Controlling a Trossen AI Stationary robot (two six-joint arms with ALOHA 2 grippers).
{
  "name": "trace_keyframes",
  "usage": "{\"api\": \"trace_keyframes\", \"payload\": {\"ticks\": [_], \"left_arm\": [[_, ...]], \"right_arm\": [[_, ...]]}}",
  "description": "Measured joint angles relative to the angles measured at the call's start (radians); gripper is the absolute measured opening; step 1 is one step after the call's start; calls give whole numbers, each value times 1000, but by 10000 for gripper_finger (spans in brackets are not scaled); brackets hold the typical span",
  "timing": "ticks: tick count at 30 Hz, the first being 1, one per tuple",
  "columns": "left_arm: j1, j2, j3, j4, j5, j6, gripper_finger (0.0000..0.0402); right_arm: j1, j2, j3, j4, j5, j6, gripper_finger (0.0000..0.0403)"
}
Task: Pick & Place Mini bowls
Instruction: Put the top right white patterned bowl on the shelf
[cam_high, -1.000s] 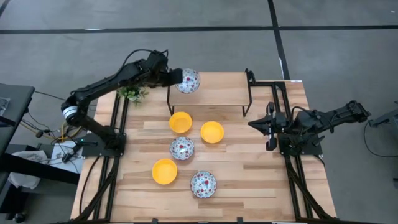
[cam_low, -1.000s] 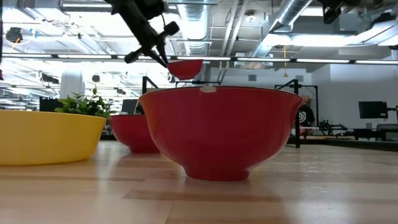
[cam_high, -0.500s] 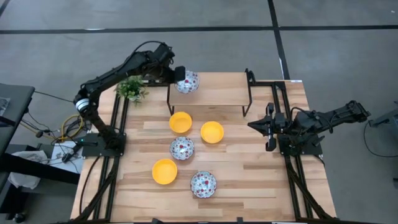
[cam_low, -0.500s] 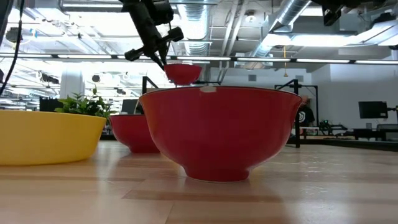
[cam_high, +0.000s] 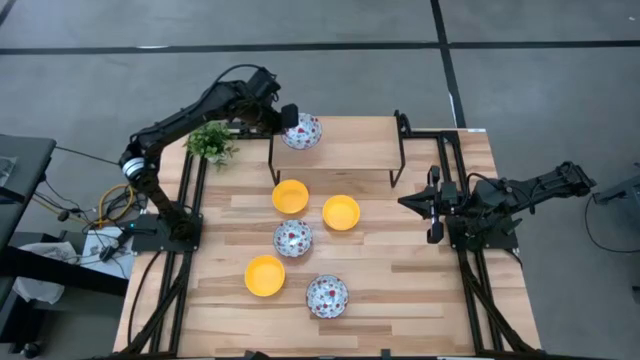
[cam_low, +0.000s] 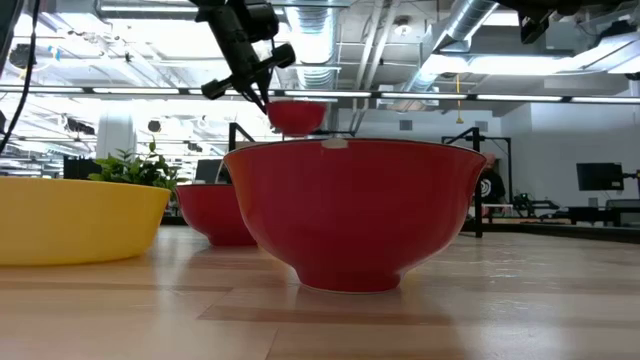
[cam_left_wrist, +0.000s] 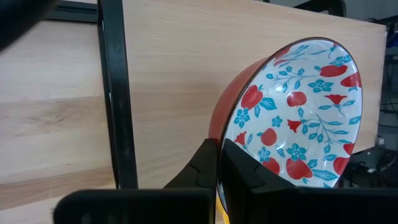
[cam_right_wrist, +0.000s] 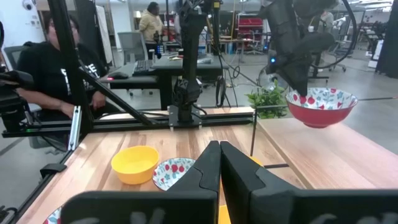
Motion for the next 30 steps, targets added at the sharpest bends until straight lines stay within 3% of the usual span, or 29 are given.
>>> {"api": "trace_keyframes", "payload": {"ticks": [30], "left_arm": [[-5,55,-1,19,-19,3,4]], "right_arm": [[0,0,0,-1,1,2,1]]}}
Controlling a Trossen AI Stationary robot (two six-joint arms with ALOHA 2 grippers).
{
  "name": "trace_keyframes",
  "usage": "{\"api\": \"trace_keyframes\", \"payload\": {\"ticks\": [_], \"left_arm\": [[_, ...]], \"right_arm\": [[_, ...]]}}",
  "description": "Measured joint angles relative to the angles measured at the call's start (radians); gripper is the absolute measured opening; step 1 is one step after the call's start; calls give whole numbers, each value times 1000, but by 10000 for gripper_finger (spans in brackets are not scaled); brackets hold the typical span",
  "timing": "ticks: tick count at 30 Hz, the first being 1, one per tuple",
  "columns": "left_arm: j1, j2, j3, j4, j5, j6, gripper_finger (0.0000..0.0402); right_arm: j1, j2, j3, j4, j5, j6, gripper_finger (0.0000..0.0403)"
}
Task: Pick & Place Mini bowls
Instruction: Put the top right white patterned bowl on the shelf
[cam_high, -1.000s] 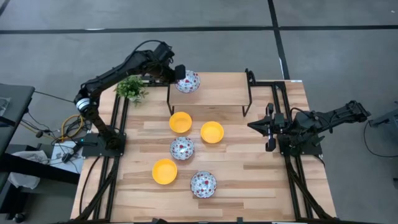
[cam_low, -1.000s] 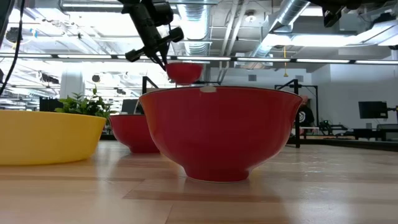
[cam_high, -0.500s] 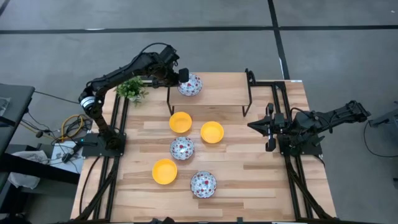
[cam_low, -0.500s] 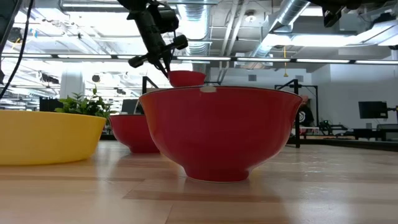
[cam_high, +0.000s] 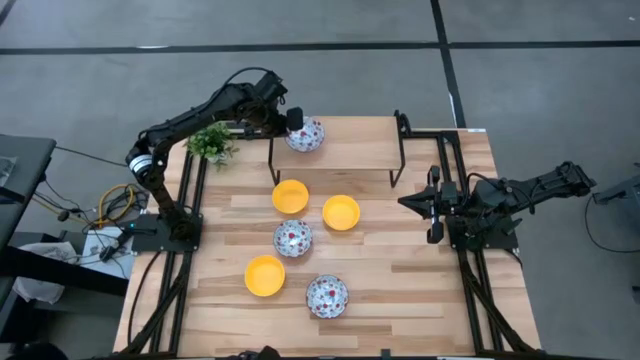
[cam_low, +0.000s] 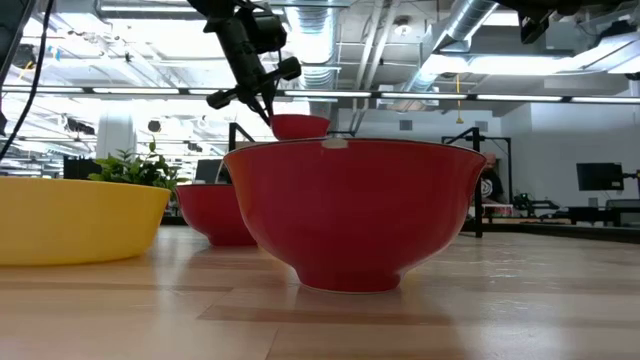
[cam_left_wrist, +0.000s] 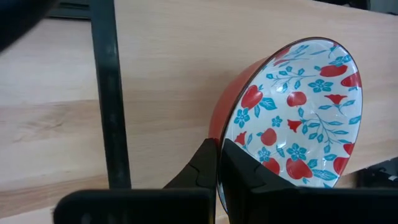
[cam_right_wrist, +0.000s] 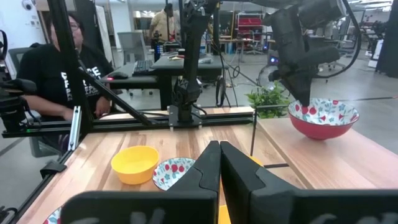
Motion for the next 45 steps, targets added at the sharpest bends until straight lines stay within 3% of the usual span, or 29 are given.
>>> {"api": "trace_keyframes", "payload": {"ticks": [23,45], "left_arm": [[1,-1,-10,3,0,-1,6],[0,-2,-38,23,20,-3,32]], "right_arm": [[0,-1,0,-2,-1,25,1],[0,-1,1,-6,-1,26,1]]}}
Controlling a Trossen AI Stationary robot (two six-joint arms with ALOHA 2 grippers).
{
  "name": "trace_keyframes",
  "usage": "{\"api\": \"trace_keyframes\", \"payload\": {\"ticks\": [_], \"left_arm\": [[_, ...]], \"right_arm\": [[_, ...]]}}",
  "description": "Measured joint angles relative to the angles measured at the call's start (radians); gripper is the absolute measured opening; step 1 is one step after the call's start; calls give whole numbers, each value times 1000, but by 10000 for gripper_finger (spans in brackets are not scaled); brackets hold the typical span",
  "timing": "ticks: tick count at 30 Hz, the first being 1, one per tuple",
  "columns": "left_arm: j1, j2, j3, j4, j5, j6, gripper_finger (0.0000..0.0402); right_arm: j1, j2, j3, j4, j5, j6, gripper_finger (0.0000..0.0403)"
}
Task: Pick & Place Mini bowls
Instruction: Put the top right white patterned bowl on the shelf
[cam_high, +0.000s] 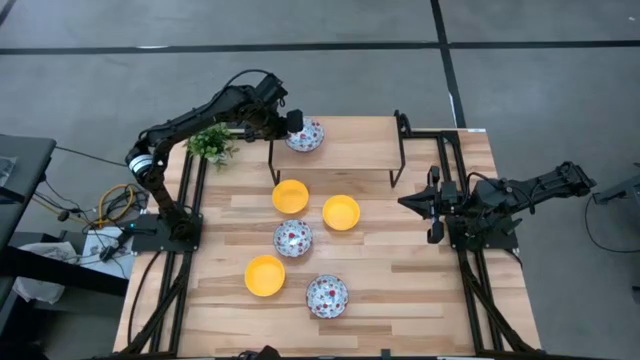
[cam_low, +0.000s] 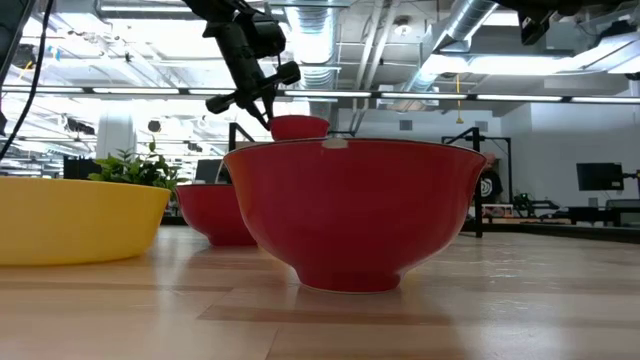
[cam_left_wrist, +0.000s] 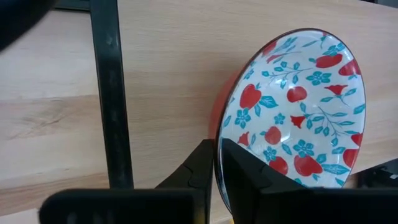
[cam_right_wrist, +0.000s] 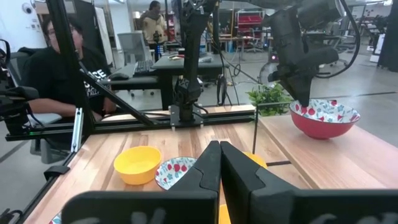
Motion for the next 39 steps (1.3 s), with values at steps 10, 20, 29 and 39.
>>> {"api": "trace_keyframes", "payload": {"ticks": [10,20,29,39], "left_arm": [[0,0,0,0,4,7,31],[0,0,0,1,6,7,18],[8,-17,-1,1,1,8,25],[12,-27,-1,2,-9,8,26]], "right_arm": [[0,0,0,-1,0,0,1],[0,0,0,0,0,0,1],[0,0,0,-1,0,0,1],[0,0,0,-1,0,0,1]]}}
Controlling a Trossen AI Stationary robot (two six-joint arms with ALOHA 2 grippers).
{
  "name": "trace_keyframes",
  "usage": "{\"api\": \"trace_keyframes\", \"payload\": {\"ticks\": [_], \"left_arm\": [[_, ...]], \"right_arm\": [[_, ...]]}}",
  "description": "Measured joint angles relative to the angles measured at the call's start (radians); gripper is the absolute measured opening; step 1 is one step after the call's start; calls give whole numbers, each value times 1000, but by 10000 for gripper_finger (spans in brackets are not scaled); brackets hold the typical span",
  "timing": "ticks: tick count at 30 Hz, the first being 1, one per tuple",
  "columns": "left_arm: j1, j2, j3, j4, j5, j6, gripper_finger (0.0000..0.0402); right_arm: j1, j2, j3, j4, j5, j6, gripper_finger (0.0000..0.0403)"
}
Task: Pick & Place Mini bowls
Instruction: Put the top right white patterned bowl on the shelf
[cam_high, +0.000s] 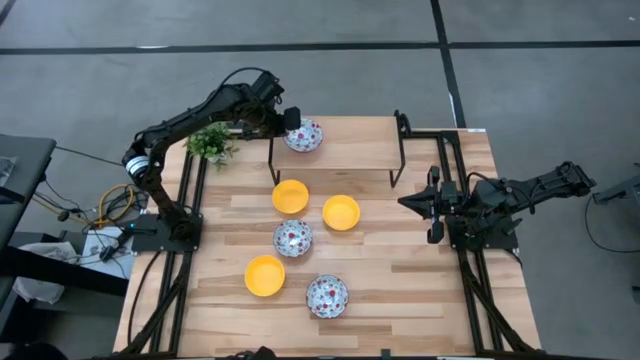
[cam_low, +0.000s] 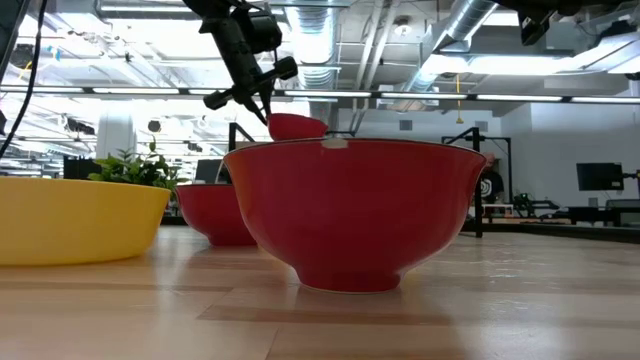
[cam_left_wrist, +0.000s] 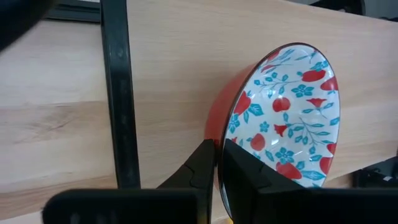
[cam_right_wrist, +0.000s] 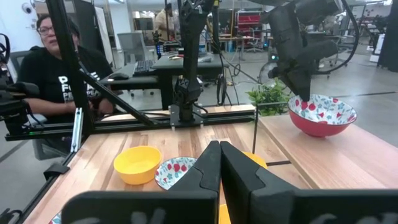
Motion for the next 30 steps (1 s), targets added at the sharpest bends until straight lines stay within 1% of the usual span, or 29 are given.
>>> {"api": "trace_keyframes", "payload": {"ticks": [10,15,18,21,30], "left_arm": [[0,2,0,1,0,5,26],[0,3,0,2,-3,26,26],[0,3,0,4,-3,29,31],[0,3,0,5,-3,30,45],[0,3,0,5,-21,30,112]], "right_arm": [[0,0,0,0,0,0,1],[0,0,0,0,0,25,1],[0,0,0,0,0,25,1],[0,0,0,0,0,25,1],[0,0,0,0,0,26,1]]}}
